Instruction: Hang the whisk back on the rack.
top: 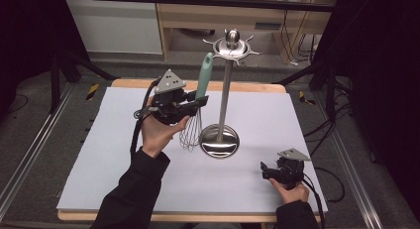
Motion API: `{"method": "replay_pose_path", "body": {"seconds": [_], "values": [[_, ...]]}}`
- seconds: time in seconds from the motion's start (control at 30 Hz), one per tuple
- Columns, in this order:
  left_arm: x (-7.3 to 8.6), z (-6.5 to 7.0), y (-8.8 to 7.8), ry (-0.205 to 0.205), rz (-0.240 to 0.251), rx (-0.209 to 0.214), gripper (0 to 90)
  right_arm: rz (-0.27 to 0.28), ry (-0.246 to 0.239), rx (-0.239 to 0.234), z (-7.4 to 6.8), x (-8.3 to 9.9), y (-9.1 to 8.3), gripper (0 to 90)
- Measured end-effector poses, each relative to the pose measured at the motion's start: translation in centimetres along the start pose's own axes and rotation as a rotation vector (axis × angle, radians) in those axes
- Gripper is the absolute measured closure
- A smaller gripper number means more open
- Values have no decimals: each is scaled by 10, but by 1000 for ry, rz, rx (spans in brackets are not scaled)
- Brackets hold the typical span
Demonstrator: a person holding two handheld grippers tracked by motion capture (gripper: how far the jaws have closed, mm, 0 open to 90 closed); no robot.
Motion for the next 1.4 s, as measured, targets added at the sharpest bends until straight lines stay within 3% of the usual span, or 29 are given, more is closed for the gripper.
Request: {"method": "replay_pose_path", "body": {"seconds": [0.63, 1.13, 1.4], "values": [[-7, -5, 19, 40, 3, -16, 688, -3, -2, -4, -1, 0, 0, 110], [-10, -11, 29, 98, 51, -77, 684, -2, -2, -10, -2, 0, 1, 110], [-8, -10, 32, 94, 52, -83, 677, -2, -1, -9, -1, 0, 1, 110]]}}
Point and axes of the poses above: each handheld gripper's, and its own axes: y roughly forward along the jaws, x roughly out of its underside, z roughly to its right, the point moved 8 cm from there along y, roughly forward along the jaws, and after that the axes turned 5 degrees about -z, right-handed, at the moved point
